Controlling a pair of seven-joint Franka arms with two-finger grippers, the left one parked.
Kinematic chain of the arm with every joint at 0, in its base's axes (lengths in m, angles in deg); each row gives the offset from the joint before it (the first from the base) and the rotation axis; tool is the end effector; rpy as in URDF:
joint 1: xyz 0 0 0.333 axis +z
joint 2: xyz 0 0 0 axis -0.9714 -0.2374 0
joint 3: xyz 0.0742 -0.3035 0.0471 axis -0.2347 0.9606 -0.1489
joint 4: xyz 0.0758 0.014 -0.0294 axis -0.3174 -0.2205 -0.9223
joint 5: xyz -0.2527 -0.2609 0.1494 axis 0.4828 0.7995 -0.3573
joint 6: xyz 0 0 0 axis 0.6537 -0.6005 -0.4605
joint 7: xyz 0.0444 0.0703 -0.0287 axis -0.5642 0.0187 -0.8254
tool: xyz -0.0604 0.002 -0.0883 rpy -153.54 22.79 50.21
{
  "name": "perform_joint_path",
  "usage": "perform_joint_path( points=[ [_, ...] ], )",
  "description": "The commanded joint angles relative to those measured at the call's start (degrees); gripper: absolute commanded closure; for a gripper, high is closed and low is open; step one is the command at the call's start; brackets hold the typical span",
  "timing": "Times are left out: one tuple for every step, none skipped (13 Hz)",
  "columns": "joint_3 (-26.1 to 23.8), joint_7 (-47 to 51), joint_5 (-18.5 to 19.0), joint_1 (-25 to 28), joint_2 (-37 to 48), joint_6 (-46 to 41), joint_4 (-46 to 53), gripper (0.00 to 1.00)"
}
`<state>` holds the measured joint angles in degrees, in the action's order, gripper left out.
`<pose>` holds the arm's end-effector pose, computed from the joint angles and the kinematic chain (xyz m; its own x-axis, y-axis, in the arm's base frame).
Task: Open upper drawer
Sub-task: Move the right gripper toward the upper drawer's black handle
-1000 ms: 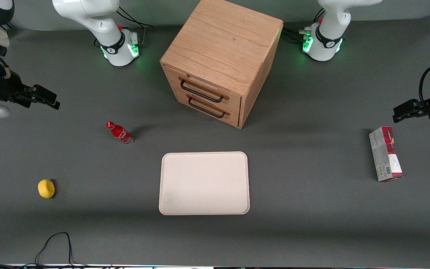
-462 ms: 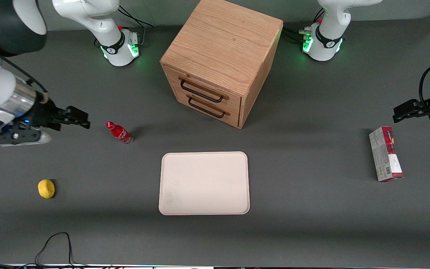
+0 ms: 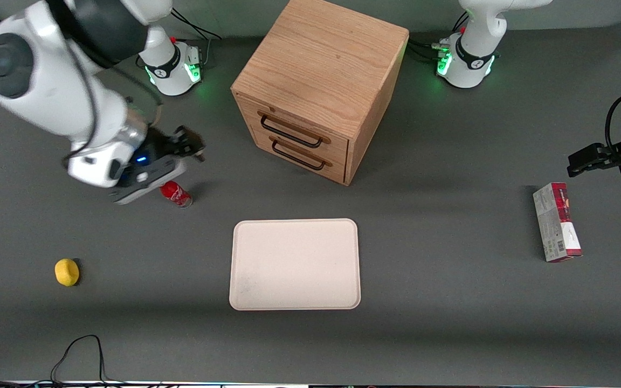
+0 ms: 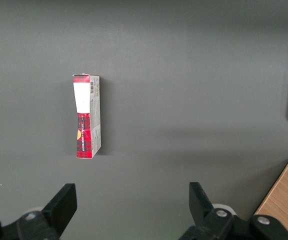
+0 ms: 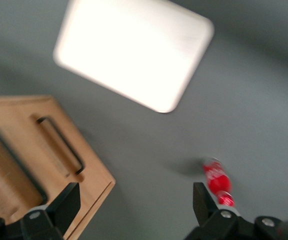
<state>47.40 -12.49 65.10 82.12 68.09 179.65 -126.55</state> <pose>0.5598 0.2694 0.5686 0.8542 0.5193 -0.0270 0.5087 -0.8452 -0.1638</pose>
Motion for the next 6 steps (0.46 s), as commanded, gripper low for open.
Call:
perform_joint_path(
  points=[
    [-6.47,-7.95,-0.75,-0.32,-3.7,-1.0,2.08,0.0],
    [-8.93,-7.88,-1.1,-0.32,-5.27,-1.0,2.07,0.0],
    [-11.39,-7.79,-1.1,-0.32,-6.94,-0.92,2.07,0.0],
    [-13.33,-7.87,-1.1,-0.32,-8.44,-0.83,2.07,0.0],
    [-14.22,-8.05,-1.1,0.03,-9.41,-0.13,1.99,0.0],
    [-14.4,-8.23,-1.1,0.47,-9.51,0.92,1.46,0.0]
  ],
)
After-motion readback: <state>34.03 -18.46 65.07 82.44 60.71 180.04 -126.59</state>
